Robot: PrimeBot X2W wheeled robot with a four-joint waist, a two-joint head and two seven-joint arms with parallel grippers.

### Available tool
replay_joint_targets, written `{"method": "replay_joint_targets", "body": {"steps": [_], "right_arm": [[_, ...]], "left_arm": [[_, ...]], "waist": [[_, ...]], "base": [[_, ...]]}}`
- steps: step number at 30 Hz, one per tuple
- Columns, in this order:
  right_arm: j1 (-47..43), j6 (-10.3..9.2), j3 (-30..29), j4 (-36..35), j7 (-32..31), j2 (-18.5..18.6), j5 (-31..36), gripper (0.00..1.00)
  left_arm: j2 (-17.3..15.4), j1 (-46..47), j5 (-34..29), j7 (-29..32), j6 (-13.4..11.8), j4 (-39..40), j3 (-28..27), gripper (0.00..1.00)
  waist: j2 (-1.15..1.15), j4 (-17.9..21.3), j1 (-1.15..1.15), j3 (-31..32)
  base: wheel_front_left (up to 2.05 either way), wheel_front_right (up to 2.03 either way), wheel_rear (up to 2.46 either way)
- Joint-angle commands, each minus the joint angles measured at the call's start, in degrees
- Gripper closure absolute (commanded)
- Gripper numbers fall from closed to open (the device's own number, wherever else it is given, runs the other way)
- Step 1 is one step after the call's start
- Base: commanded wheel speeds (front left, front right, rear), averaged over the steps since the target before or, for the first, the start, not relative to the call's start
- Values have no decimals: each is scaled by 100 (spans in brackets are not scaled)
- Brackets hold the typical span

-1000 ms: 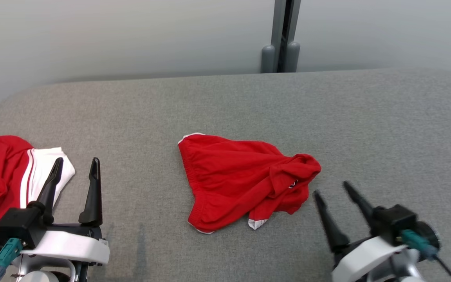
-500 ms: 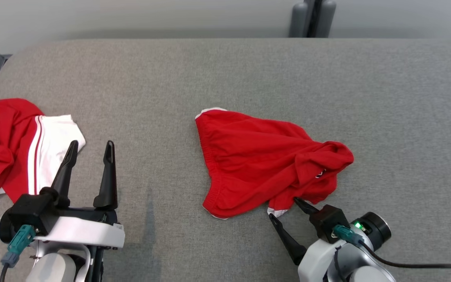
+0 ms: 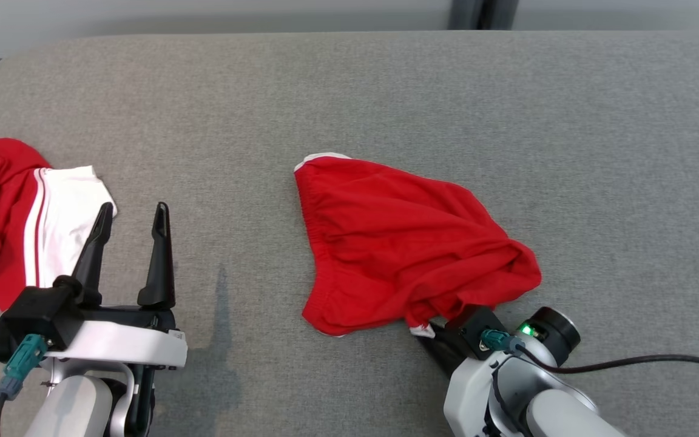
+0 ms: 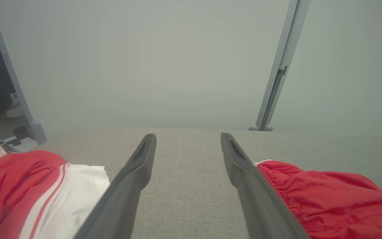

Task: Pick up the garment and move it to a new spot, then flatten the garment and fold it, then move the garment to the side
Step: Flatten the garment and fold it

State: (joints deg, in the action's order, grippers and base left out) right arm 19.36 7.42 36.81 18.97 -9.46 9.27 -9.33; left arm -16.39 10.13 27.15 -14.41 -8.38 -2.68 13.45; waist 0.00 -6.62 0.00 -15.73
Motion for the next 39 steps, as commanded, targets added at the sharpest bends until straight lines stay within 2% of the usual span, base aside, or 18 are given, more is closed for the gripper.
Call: {"method": "replay_joint_targets", "body": {"steps": [1, 6, 8, 11, 15, 19, 24, 31, 35, 39], "right_arm": [[-55, 12, 112, -84, -127, 104, -194, 100], [-15, 8, 596, -1513, -952, 671, -1501, 100], [18, 7, 652, -2209, -1376, 941, -2128, 100], [-25, 7, 490, -3158, -1948, 1155, -2966, 100], [-85, 8, -150, -4092, -2362, 1048, -3953, 100], [-38, 7, -1050, -4427, -2511, 729, -4705, 100], [40, 8, -2365, -3912, -2606, 346, -5389, 100], [102, 8, -3810, -2082, -2374, -36, -5589, 100], [188, 8, -4114, -1072, -2037, -181, -5453, 100], [252, 8, -4037, -376, -1657, -223, -5289, 100]], "left_arm": [[-43, 54, -41, -33, 13, -8, -48, 0], [-101, -51, -48, -36, -19, 19, -130, 0], [-127, -84, -50, -39, -37, 47, -157, 0], [-147, -115, -52, -40, -66, 85, -170, 0], [-172, -108, -48, -14, -85, 139, -171, 0], [-192, -119, -47, 5, -119, 175, -158, 0], [-200, -61, -56, 47, -111, 231, -115, 0], [-150, 101, -53, 55, -75, 208, -16, 0], [-127, 188, -71, 48, -27, 140, 46, 0], [-106, 273, -75, 32, 11, 80, 83, 0]], "waist": [[0, 61, 0, 27], [0, 252, 0, 92], [0, 315, 0, 110], [0, 385, 0, 132], [0, 442, 0, 152], [0, 469, 0, 165], [0, 445, 0, 112], [0, 364, 0, -87], [0, 323, 0, -180], [0, 313, 0, -209]], "base": [[0, 0, 0], [0, 0, 0], [0, 0, 0], [0, 0, 0], [0, 0, 0], [0, 0, 0], [0, 0, 0], [0, 0, 0], [0, 0, 0], [0, 0, 0]]}}
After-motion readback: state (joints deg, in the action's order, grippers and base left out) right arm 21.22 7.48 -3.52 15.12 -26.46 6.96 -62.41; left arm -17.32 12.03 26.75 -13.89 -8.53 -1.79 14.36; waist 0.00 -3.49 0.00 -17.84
